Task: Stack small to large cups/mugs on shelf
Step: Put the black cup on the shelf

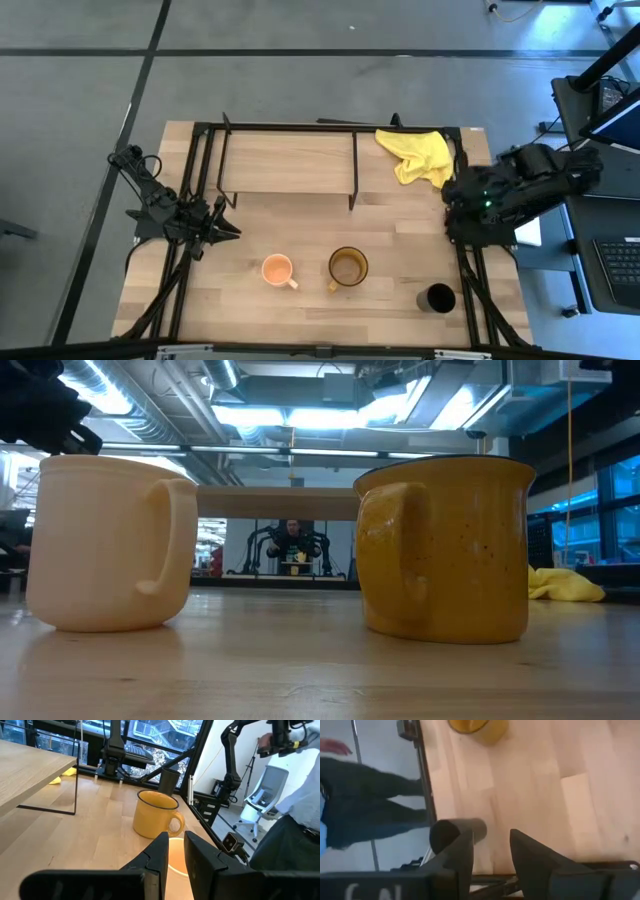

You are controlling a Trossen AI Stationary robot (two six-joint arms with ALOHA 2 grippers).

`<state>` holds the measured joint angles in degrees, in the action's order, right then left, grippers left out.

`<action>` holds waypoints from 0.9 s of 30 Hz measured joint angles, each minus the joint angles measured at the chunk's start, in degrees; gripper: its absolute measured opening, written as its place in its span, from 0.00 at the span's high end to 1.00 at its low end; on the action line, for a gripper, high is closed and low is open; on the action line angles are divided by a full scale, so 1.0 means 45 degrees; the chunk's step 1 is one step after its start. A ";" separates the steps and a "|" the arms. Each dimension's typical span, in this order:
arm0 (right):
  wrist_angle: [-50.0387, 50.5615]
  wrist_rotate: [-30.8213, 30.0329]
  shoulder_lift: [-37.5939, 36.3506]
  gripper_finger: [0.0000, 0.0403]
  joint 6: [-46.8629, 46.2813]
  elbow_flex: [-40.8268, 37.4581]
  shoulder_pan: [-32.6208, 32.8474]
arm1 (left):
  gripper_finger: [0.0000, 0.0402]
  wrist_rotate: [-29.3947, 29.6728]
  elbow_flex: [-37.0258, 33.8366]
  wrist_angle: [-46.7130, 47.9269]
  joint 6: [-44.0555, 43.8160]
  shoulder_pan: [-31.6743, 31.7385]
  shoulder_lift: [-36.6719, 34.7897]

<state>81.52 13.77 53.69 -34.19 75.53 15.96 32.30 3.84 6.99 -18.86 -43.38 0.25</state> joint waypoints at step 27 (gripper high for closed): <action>0.1885 -0.4017 0.7020 0.68 -0.8188 0.4231 0.8798 | 0.86 0.0001 0.0002 -0.0002 -0.0002 -0.0002 -0.0001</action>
<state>90.00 -4.31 85.29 -71.04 94.56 55.55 32.30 3.84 6.98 -18.86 -43.39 0.24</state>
